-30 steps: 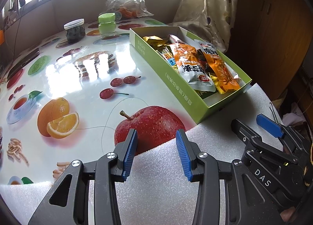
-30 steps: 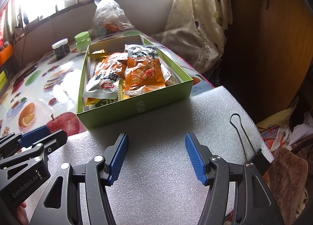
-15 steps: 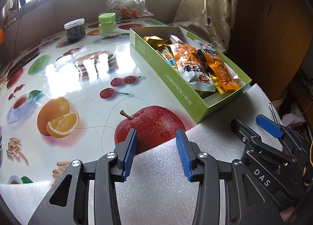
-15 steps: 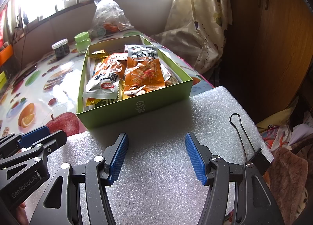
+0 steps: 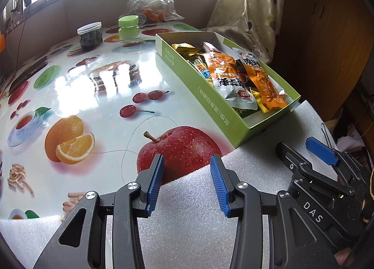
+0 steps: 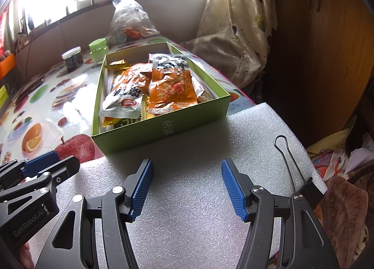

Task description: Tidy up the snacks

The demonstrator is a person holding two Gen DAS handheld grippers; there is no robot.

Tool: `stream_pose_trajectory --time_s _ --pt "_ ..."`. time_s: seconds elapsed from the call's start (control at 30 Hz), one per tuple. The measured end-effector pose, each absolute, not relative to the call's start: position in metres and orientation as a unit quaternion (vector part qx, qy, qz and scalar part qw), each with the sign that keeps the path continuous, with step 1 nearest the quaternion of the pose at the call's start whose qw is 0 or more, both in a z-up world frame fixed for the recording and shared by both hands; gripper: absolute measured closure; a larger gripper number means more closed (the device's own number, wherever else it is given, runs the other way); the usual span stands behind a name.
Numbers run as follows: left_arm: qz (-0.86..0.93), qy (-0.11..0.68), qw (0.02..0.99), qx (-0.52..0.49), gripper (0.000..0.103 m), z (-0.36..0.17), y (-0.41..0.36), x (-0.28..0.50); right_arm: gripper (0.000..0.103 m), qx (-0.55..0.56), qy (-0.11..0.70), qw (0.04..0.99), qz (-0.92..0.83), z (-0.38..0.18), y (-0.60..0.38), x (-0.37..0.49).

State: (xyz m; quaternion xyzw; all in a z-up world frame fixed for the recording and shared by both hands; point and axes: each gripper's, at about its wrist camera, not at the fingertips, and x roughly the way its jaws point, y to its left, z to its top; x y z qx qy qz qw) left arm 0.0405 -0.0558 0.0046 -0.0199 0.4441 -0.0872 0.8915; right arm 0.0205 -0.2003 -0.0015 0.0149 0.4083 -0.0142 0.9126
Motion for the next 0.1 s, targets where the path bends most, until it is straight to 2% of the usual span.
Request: stream_pose_trajectory --time_s 0.1 --pt "-0.087 0.444 0.892 -0.019 0.061 0.0046 -0.0555 0.04 0.042 0.015 0.408 0.913 -0.014 -0.0014 -0.2003 0.0204"
